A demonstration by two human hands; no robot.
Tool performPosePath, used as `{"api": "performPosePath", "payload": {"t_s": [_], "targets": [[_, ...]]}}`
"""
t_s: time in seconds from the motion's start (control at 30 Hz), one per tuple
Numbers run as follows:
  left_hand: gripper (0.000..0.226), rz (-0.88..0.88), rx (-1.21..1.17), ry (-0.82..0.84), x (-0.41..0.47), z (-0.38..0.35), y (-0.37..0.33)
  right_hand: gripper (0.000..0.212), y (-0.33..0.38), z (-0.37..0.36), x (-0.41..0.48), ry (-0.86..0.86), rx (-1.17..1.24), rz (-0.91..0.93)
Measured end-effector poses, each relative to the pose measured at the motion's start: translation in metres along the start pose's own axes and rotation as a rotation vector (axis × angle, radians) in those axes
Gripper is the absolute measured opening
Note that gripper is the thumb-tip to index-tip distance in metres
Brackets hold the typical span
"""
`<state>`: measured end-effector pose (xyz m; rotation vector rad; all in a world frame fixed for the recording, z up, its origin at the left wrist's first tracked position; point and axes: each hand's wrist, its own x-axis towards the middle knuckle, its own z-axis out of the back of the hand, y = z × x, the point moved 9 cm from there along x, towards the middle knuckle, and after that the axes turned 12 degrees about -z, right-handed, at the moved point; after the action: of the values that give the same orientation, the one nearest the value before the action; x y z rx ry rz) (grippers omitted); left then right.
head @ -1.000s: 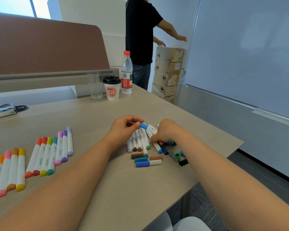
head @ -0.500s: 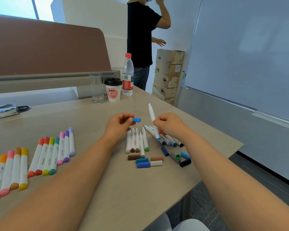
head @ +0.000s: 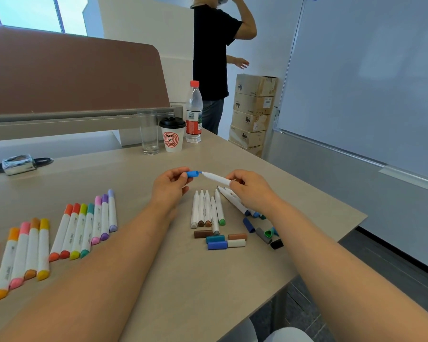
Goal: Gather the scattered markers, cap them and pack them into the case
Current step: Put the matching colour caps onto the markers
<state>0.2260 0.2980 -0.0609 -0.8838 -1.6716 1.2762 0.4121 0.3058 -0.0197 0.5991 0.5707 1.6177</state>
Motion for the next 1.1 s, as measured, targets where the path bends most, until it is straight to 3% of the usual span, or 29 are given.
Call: {"api": "performPosePath", "payload": {"t_s": [0.33,0.5,0.73,0.9,1.1], "targets": [[0.019,-0.22,0.147,0.106,-0.004,-0.008,-0.02,0.025,0.01,-0.002,-0.006,0.059,-0.024,0.021],[0.014,-0.189,0.065,0.094,-0.005,-0.007,-0.024,0.022,0.012,-0.014,-0.013,0.221,0.152,-0.083],[0.008,-0.211,0.173,0.197,-0.005,-0.011,-0.037,0.014,0.022,-0.04,-0.024,0.456,0.26,-0.215],[0.012,-0.176,0.292,0.208,0.007,0.006,-0.048,0.014,0.036,-0.047,-0.021,0.428,0.301,-0.223],[0.012,-0.081,0.559,0.258,0.024,0.035,-0.052,0.021,0.06,-0.067,-0.015,0.39,0.058,-0.164]]}}
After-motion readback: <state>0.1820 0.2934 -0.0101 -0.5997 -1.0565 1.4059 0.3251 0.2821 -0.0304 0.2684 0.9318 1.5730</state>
